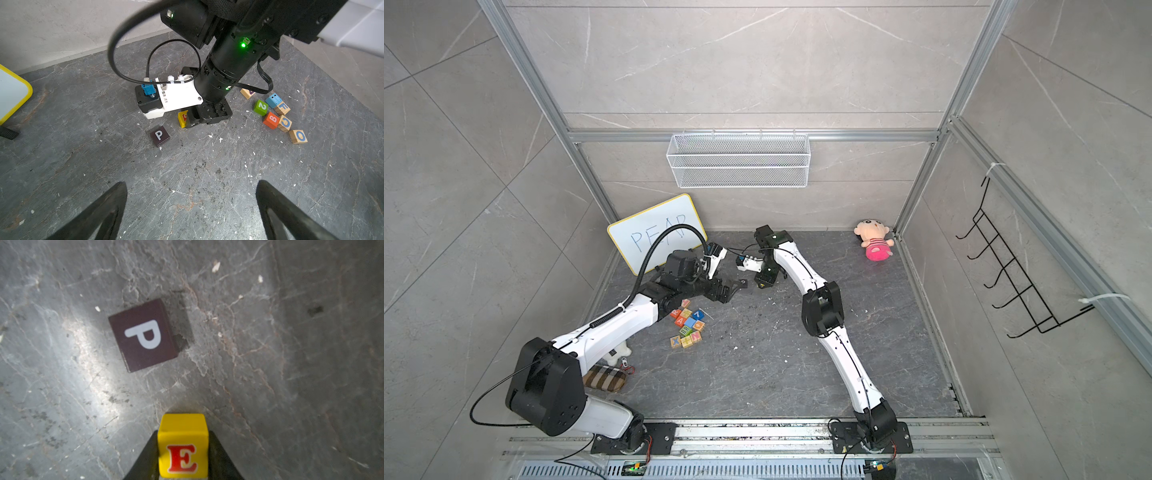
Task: Spell the uppercase word “pear” with letter blocks
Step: Pick up the letter block from the center of the board, then place the letter block at the center of the board.
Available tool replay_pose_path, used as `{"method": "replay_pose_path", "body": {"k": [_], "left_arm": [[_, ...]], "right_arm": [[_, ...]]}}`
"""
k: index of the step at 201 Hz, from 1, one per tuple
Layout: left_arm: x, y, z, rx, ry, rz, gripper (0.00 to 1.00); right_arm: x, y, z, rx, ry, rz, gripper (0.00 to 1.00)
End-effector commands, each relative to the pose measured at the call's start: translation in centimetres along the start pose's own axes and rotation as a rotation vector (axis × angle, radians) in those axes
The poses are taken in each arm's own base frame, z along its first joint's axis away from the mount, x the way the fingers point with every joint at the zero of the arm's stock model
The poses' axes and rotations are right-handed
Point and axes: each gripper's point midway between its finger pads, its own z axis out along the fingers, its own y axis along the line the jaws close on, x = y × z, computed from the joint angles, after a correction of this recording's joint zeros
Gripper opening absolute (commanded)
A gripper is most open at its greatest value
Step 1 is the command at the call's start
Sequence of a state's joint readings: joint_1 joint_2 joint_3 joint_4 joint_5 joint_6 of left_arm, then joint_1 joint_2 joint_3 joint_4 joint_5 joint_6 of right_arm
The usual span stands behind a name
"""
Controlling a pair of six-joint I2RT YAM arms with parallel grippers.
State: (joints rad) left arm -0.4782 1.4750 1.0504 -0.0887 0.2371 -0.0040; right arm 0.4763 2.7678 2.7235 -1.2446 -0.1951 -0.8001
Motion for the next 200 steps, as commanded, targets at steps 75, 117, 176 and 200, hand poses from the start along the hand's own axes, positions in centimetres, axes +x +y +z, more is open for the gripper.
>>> {"method": "replay_pose_path", "body": {"k": [75, 117, 176, 200], "left_arm": [[-0.6, -0.3, -0.9, -0.007, -0.029, -0.004, 1.0], [-0.8, -0.1, -0.9, -0.017, -0.043, 0.002, 1.0], [-1.0, -0.1, -0.7, -0.014, -0.053, 0.001, 1.0], [-1.0, -0.2, -0.8, -0.011, -0.052, 0.001, 1.0]], "right_arm": [[-1.6, 0.3, -3.5, 0.08, -0.065, 0.648, 0.1], [-1.9, 1.6, -4.7, 0.148, -0.128, 0.968, 0.11], [-3.2, 2.8, -4.4, 0.216, -0.191, 1.12, 0.12], [-3.1, 2.3, -3.3, 0.226, -0.166, 1.128, 0.12]]}}
